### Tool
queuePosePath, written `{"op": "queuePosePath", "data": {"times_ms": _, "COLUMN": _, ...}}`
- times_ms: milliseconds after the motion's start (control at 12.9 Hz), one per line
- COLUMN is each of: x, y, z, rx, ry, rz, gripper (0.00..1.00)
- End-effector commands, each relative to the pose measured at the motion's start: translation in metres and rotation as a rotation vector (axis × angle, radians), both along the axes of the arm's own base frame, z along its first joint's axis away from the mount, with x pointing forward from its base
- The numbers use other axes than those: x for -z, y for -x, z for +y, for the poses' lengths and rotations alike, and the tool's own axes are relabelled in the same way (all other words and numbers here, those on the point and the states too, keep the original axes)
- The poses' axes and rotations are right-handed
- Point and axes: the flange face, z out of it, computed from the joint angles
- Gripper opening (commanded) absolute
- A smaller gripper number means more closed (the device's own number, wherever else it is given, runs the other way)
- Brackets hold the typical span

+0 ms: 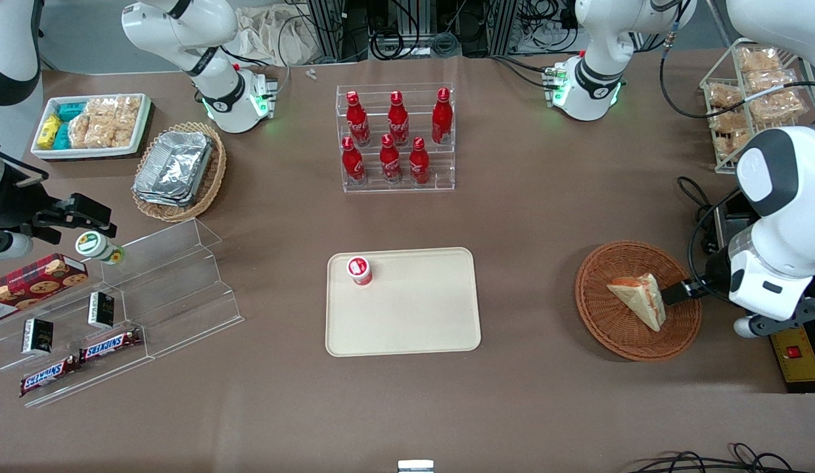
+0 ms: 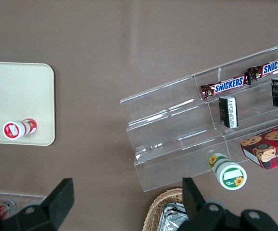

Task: Place sandwich from basket to tray
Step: 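Lower the left gripper over the wrapped sandwich in the wicker basket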

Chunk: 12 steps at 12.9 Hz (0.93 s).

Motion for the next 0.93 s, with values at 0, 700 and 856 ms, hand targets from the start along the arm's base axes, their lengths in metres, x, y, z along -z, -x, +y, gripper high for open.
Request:
{"op": "queuePosePath", "data": {"times_ms": 0, "x": -0.003, "y": -0.005, "z": 0.001, "rx": -0.005, "ry": -0.012, "rz": -0.004, "gripper": 1.00}}
{"op": "queuePosePath", "data": {"times_ms": 700, "x": 0.083, "y": -0.003, "z": 0.030, "rx": -0.206, "ry": -0.010, "rz": 0.139, "gripper": 1.00}}
{"op": "queuePosePath", "data": {"times_ms": 856, "x": 0.108, "y": -0.008, "z": 0.042, "rx": -0.237, "ry": -0.010, "rz": 0.127, "gripper": 1.00}}
